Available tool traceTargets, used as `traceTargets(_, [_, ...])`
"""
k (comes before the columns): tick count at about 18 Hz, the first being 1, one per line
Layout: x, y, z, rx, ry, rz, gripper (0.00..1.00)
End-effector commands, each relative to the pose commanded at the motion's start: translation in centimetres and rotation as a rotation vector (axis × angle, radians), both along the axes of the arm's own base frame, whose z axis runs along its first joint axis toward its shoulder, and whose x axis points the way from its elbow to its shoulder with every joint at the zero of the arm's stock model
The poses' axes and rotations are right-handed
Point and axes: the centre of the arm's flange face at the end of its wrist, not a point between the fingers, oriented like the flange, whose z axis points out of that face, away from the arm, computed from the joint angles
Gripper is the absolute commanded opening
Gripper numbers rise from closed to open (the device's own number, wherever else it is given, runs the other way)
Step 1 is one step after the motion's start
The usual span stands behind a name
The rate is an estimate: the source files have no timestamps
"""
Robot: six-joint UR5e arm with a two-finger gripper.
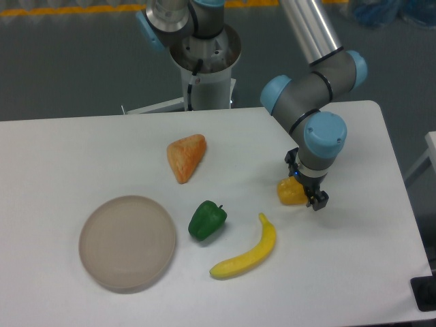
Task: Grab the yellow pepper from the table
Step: 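Lift the grasped yellow pepper up off the table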
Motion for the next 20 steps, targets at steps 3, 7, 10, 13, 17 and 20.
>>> traceTargets(3, [0.0, -0.2, 1.5, 0.008, 0.015, 0.008, 0.38])
traceTargets(7, [-0.3, -1.3, 6.5, 0.046, 0.056, 0.025, 0.39])
traceTargets(10, [-1.3, -1.5, 9.9, 0.022, 0.033, 0.038, 0.39])
traceTargets(13, [-1.6, -0.8, 12.0, 0.017, 0.025, 0.101, 0.38])
traceTargets(17, [-0.4, 1.5, 14.6, 0.081, 0.049, 0.205, 0.38])
traceTargets(20, [-0.3, 2.9, 14.4, 0.104, 0.036, 0.242, 0.36])
